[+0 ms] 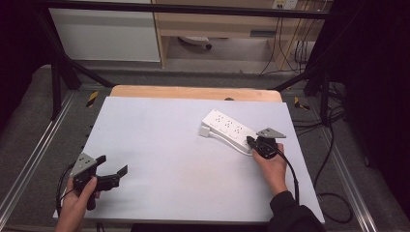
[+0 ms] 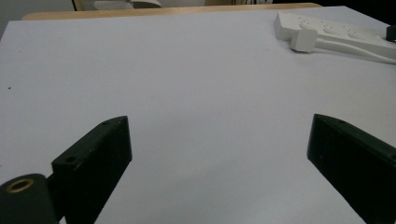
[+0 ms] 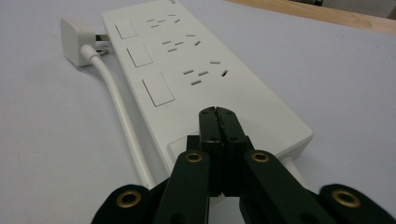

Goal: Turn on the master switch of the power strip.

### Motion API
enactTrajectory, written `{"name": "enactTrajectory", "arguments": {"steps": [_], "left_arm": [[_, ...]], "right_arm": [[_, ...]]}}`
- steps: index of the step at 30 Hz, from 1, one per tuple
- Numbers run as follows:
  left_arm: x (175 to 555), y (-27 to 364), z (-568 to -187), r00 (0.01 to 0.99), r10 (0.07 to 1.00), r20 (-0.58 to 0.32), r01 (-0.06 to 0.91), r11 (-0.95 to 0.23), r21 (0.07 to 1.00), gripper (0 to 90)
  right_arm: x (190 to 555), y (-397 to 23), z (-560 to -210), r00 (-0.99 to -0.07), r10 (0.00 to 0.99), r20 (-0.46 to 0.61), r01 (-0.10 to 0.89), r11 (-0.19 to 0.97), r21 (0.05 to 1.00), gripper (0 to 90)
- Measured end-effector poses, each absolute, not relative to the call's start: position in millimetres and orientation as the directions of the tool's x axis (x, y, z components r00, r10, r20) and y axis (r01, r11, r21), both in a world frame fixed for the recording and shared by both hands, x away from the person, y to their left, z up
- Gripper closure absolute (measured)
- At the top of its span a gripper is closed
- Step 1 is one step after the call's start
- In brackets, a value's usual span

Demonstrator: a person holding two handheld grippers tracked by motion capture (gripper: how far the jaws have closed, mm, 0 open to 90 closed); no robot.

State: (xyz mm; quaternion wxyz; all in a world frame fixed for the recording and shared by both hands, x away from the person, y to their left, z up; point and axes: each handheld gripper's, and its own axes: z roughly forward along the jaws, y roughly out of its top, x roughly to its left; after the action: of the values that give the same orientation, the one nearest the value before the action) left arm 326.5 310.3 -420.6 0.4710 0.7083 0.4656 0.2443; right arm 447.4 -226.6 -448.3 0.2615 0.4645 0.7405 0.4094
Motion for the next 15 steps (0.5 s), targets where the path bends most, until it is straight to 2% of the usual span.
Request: {"name": "enactTrajectory", "arguments": {"steps": [15], "left_arm": [[326.5, 310.1, -421.1, 0.444, 0.891, -0.093, 0.435, -0.124, 0.892, 6.4]], "right_arm": [[448.4, -226.2, -448.2, -0.431, 0.902, -0.007, 0.481, 0.236, 0.844, 90.0]]}}
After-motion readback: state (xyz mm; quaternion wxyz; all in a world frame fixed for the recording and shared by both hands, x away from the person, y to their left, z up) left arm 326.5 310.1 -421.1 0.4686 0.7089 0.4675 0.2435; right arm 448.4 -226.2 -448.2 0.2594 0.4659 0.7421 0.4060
